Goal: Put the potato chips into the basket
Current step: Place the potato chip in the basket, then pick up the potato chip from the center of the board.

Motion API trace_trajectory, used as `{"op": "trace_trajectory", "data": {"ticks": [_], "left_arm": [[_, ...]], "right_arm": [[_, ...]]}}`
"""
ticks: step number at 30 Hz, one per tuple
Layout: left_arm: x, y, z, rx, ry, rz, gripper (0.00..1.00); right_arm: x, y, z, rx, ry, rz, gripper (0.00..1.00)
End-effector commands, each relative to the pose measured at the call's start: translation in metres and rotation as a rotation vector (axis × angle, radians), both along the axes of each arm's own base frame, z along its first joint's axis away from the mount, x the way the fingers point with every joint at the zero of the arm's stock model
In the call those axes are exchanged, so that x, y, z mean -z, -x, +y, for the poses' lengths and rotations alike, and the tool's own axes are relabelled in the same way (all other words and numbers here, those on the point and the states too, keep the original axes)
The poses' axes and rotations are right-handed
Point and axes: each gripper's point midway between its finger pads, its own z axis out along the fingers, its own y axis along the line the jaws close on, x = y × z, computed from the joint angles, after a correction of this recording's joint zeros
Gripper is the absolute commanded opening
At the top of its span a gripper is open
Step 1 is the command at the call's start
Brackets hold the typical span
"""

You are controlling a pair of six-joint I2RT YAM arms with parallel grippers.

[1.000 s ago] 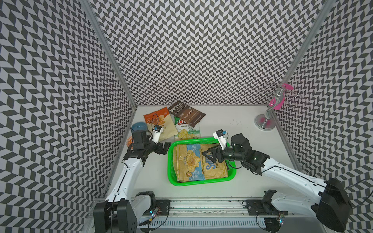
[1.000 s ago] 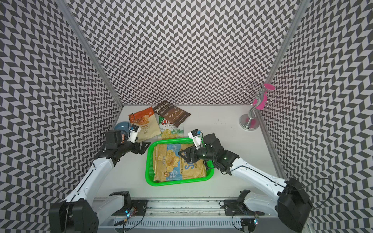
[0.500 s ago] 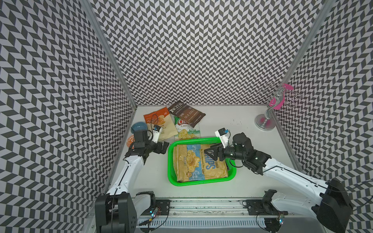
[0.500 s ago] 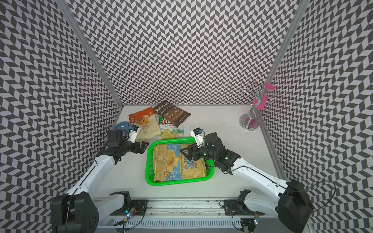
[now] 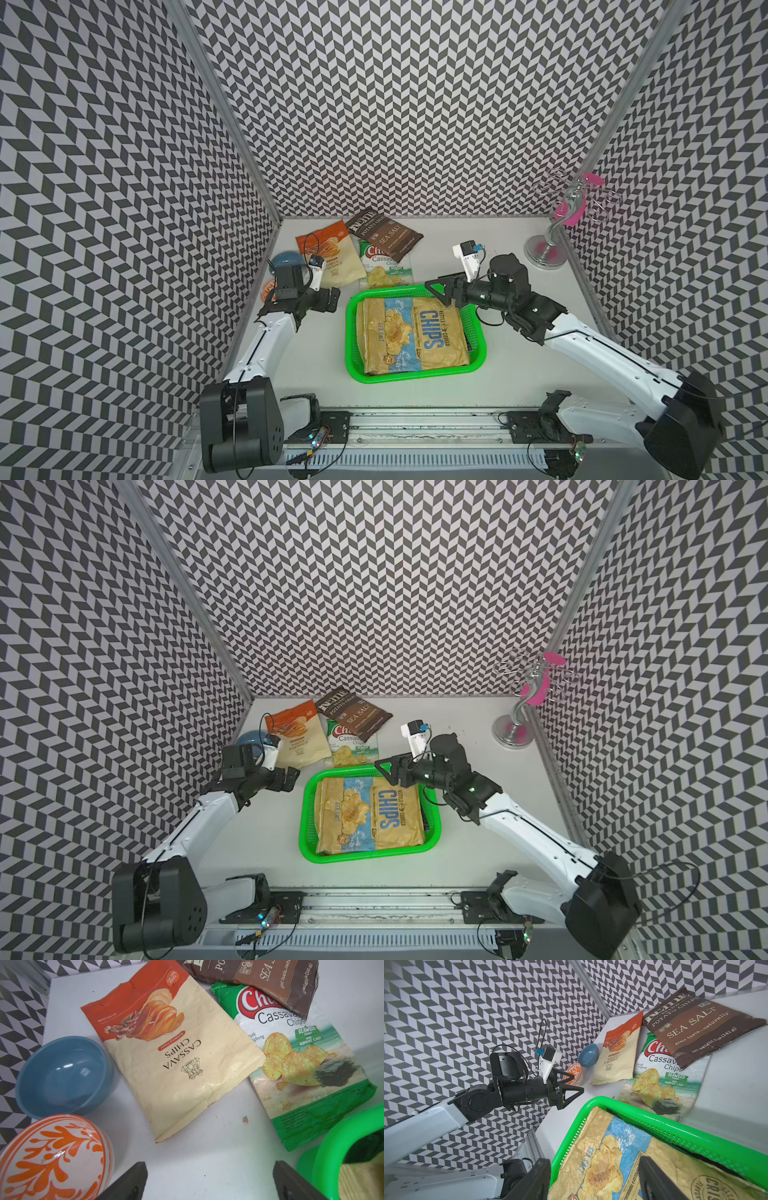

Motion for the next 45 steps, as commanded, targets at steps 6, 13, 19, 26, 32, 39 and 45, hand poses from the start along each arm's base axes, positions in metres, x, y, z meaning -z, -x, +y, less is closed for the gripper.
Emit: {"op": "trace_trajectory", "data": {"ticks": [6, 13, 19, 26, 32, 39, 45], "left_arm": [[-0.029, -0.03, 0.007, 0.005, -0.038, -0.049, 0.99], [-0.027, -0.038, -0.007, 0.07, 0.018, 0.001, 0.99], [-0.013, -0.063, -0.012, 0.109, -0.071, 0.023, 0.99], [0.016, -0.082, -0.018, 0.133, -0.198, 0.031, 0.99], [0.038, -0.094, -0.017, 0.162, -0.288, 0.043, 0.96], [0.053, -0.086, -0.017, 0.218, -0.352, 0.074, 0.95], [0.054, -0.076, -0.014, 0.218, -0.374, 0.076, 0.97]], "right_arm": [[-0.023, -0.019, -0.023, 0.016, -0.09, 0.033, 0.71], [-0.013, -0.038, -0.028, 0.003, -0.077, 0.049, 0.71], [0.003, -0.053, -0.024, -0.023, -0.063, 0.039, 0.7], [0.025, -0.056, -0.012, -0.086, -0.112, 0.131, 0.7], [0.039, -0.055, -0.015, -0.072, -0.101, 0.146, 0.7], [0.041, -0.049, -0.019, -0.064, -0.1, 0.153, 0.7], [0.044, -0.044, -0.021, -0.063, -0.091, 0.155, 0.7]]}}
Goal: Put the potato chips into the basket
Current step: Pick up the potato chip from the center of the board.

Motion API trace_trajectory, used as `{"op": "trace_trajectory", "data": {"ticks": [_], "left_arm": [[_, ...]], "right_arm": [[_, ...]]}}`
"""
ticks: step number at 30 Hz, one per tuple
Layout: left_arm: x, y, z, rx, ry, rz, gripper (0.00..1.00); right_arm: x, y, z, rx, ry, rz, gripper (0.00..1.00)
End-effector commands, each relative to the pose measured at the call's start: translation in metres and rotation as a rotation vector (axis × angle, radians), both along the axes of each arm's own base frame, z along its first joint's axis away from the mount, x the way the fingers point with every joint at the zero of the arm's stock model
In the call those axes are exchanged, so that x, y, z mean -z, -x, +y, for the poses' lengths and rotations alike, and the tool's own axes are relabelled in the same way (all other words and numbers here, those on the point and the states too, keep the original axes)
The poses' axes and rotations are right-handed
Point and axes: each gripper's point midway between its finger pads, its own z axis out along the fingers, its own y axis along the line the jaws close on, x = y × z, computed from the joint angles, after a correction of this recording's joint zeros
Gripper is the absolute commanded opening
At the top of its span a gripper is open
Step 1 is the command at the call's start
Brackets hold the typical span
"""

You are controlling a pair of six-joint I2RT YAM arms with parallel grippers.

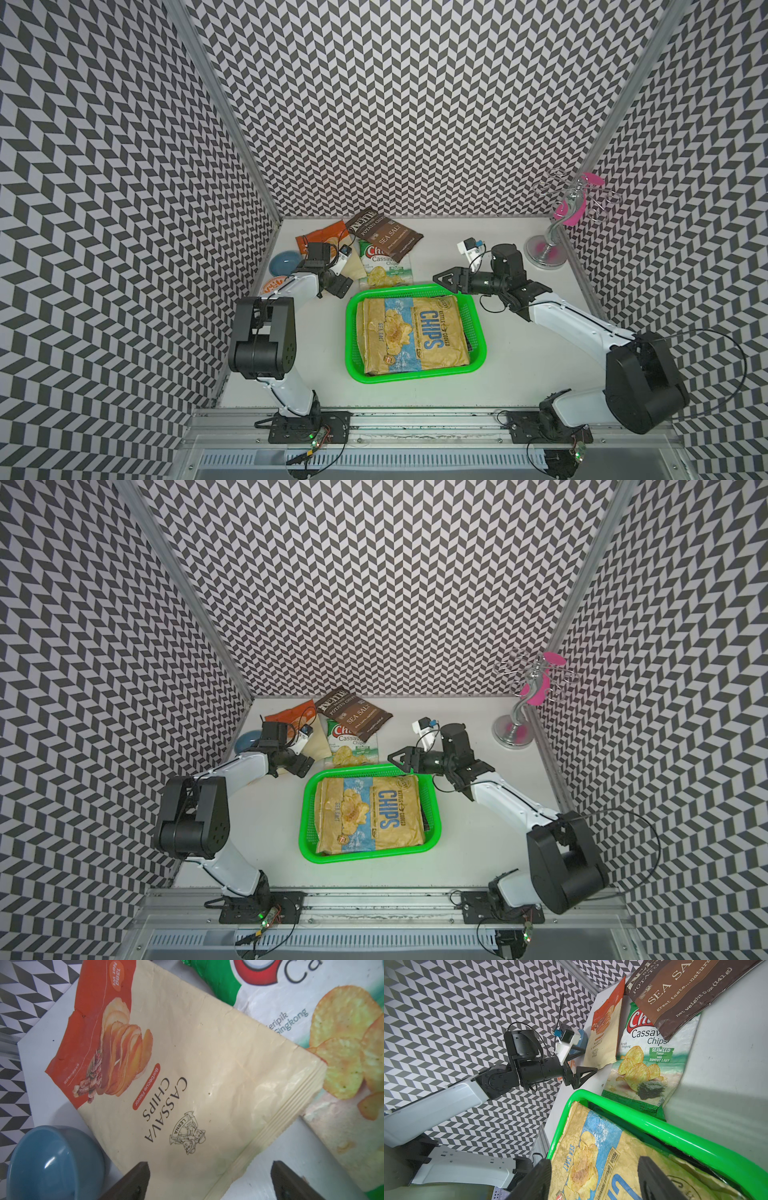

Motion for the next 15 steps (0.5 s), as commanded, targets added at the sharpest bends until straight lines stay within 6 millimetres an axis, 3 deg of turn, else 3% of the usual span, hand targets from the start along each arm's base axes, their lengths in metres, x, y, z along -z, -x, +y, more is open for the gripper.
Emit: {"op": "trace_trajectory", "data": {"ticks": [1, 7, 15], "left_arm": [[-0.007, 0.004, 0.001, 0.018, -0.035, -0.029, 0.97], [0.001, 0.013, 0.012, 0.006, -0.105, -0.036, 0.99], [0.004, 0.001, 0.023, -0.049, -0.141, -0.085, 0.95]], "right_arm": [[-0.015, 0.002, -0.002, -0.004, -0.022, -0.063, 0.7], [-0.012, 0.005, -0.004, 0.0, -0.014, -0.059, 0.7], [-0.018, 0.004, -0.003, 0.0, -0.029, -0.067, 0.7]]}}
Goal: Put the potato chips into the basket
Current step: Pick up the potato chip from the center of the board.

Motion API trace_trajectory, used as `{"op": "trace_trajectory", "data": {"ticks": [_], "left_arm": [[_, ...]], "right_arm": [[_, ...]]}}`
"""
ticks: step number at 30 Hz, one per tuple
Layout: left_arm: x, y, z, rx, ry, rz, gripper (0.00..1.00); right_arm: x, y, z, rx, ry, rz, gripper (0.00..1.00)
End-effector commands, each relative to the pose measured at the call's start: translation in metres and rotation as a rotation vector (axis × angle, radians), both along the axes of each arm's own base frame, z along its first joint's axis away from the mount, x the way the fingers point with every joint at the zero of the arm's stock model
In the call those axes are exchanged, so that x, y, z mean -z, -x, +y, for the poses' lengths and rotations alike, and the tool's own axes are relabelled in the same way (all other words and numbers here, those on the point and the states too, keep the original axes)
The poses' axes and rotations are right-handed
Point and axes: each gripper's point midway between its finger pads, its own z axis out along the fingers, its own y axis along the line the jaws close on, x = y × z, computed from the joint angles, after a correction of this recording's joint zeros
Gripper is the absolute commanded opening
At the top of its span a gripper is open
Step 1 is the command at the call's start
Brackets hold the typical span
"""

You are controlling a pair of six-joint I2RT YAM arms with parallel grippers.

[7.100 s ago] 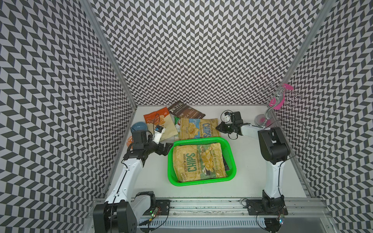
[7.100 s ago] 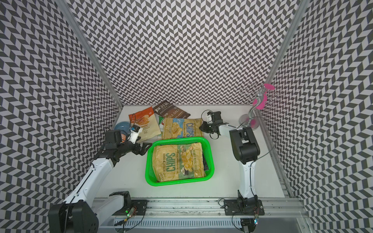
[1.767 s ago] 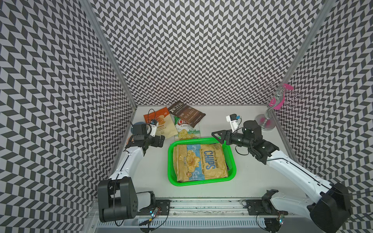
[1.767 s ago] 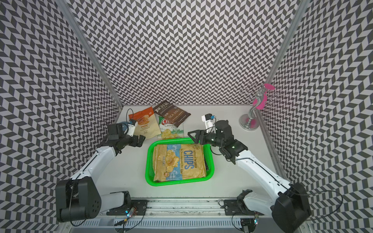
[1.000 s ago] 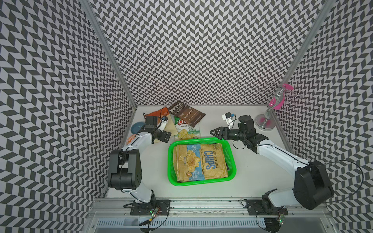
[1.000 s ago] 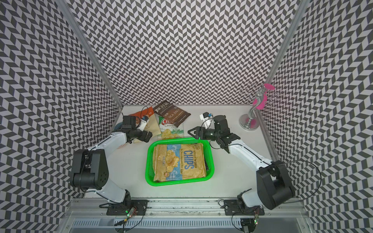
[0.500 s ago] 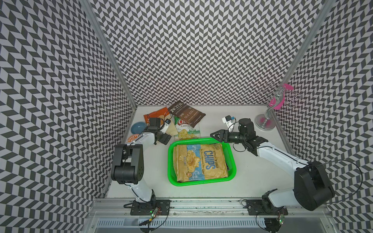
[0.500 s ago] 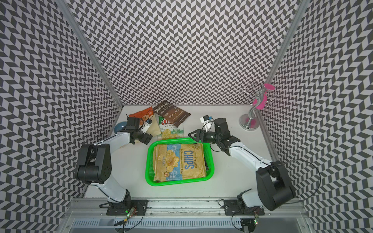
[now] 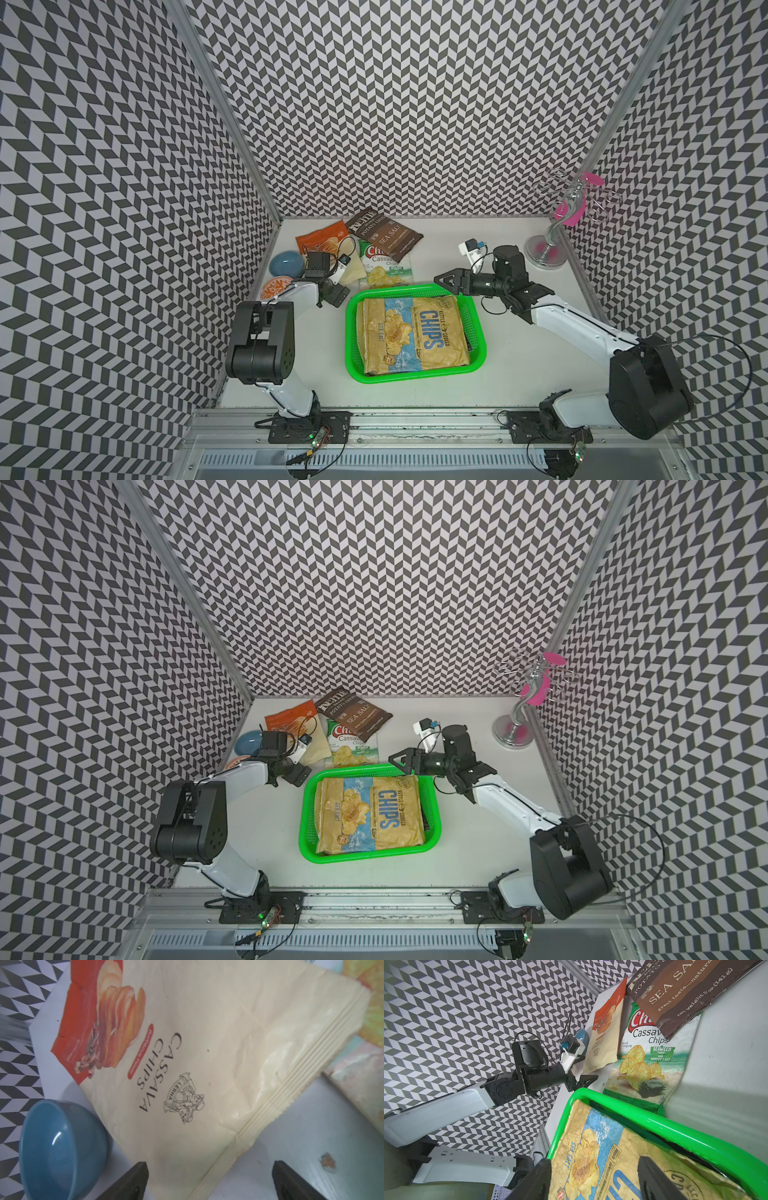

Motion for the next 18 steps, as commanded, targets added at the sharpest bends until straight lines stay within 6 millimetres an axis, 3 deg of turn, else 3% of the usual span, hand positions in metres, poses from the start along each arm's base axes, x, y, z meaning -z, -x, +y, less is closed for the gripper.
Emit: {"op": "trace_trajectory", "data": {"ticks": [1, 4, 11, 16, 18], "left_arm": [[-0.007, -0.013, 0.004, -0.018, -0.031, -0.065, 0.94], [-0.009, -0.015, 0.004, -0.018, -0.03, -0.076, 0.88], [-0.006, -0.017, -0.001, -0.002, -0.011, -0.072, 0.87], [0.01, -0.013, -0.003, 0.019, -0.014, -0.032, 0.88], [0.015, -0.011, -0.004, 0.025, -0.01, -0.017, 0.84]], "right_arm": [[-0.018, 0.001, -0.001, 0.0, -0.029, -0.06, 0.7], [-0.021, 0.001, -0.002, 0.004, -0.032, -0.067, 0.7], [-0.029, 0.005, -0.004, 0.011, -0.047, -0.079, 0.69], [-0.03, 0.008, -0.006, 0.016, -0.057, -0.08, 0.69], [-0.031, 0.01, -0.006, 0.015, -0.058, -0.078, 0.69]]}}
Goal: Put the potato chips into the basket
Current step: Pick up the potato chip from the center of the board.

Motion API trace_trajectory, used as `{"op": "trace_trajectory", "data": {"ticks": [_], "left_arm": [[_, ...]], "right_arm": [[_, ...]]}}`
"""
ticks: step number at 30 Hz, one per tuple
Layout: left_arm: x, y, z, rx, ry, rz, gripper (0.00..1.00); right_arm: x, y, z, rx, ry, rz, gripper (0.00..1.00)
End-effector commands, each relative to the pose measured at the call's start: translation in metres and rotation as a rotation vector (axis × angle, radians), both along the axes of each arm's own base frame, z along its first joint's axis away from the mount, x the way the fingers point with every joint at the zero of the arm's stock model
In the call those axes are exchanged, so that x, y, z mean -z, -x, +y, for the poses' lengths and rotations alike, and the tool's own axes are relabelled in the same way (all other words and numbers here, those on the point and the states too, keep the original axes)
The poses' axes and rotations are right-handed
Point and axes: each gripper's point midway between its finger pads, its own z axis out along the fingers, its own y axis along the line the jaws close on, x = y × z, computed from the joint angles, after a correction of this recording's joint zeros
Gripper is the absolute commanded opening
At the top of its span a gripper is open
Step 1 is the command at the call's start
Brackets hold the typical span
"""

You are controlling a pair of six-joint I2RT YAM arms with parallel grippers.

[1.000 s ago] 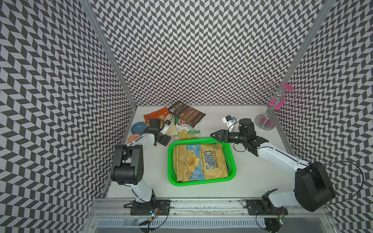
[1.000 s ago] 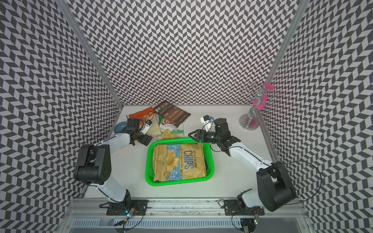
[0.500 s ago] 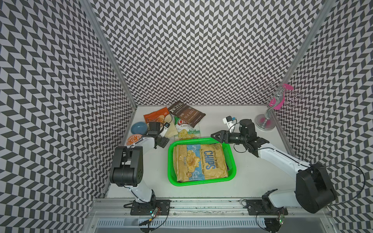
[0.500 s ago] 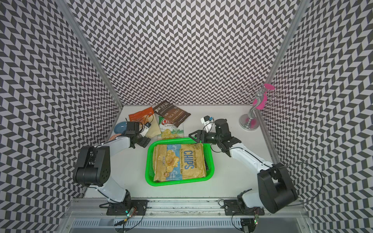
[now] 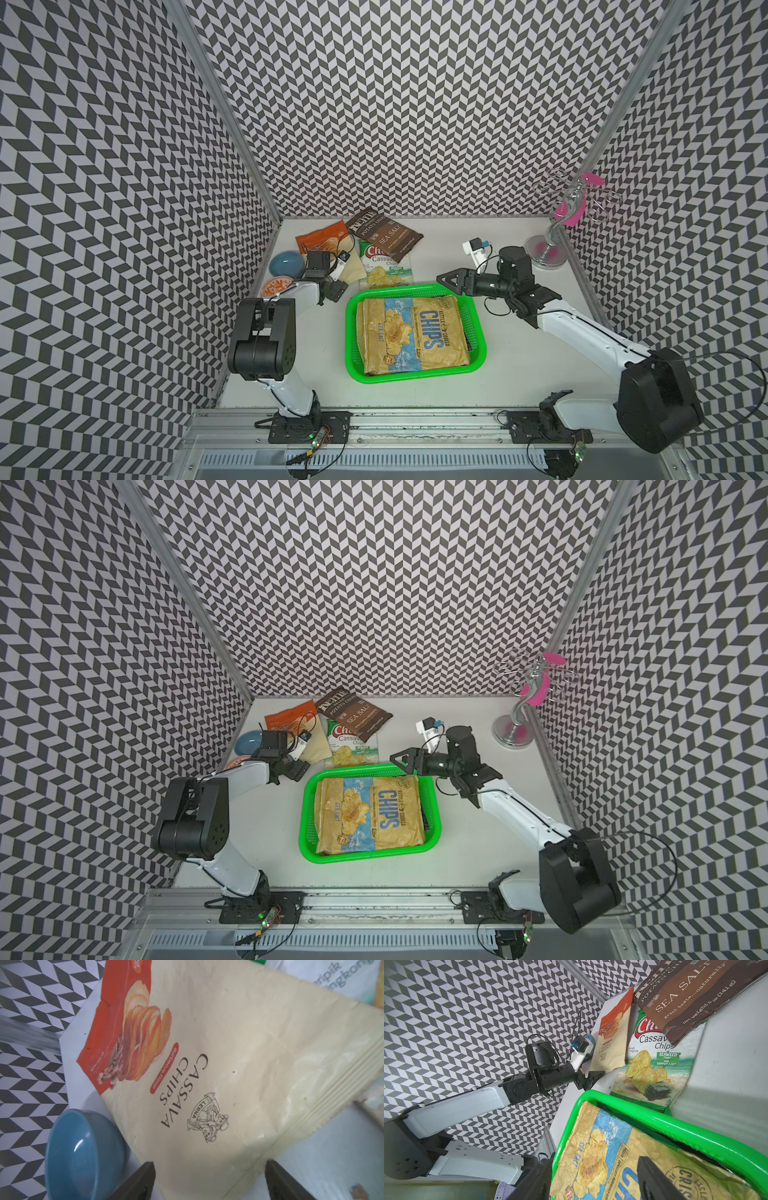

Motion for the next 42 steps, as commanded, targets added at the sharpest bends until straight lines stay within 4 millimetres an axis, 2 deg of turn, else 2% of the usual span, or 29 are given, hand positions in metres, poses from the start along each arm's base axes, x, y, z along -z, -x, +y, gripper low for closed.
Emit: {"op": "trace_trajectory", "data": {"ticks": [1, 8, 11, 13, 15, 18, 24, 31, 35, 42], "left_arm": [[0.012, 0.004, -0.007, 0.032, 0.012, 0.029, 0.81], [0.017, 0.005, -0.01, 0.044, 0.02, 0.048, 0.79], [0.017, 0.004, -0.012, 0.055, 0.028, 0.06, 0.87], [0.016, 0.006, -0.017, 0.087, 0.036, 0.08, 0.96], [0.017, 0.011, -0.021, 0.128, 0.036, 0.114, 0.99], [0.017, 0.009, -0.017, 0.132, 0.004, 0.128, 0.99], [0.014, -0.001, 0.002, 0.061, -0.105, 0.044, 0.98], [0.029, 0.01, -0.004, 0.093, -0.189, 0.019, 0.97], [0.037, 0.017, 0.0, 0.095, -0.261, 0.012, 0.97], [0.039, 0.014, 0.007, 0.067, -0.292, 0.006, 0.96]], "right_arm": [[-0.015, 0.001, -0.002, 0.005, -0.03, -0.058, 0.68], [-0.019, 0.003, -0.002, 0.006, -0.034, -0.067, 0.68], [-0.018, 0.003, -0.002, 0.002, -0.033, -0.066, 0.68], [-0.019, 0.002, -0.002, 0.001, -0.034, -0.067, 0.68], [-0.018, 0.003, -0.001, -0.001, -0.033, -0.067, 0.68], [-0.017, 0.002, -0.002, 0.001, -0.029, -0.065, 0.68], [-0.012, 0.003, -0.001, -0.004, -0.032, -0.054, 0.67], [-0.011, 0.004, -0.001, -0.006, -0.031, -0.052, 0.68], [-0.013, 0.005, -0.002, -0.002, -0.03, -0.058, 0.68], [-0.016, 0.006, -0.002, 0.0, -0.04, -0.058, 0.68]]}}
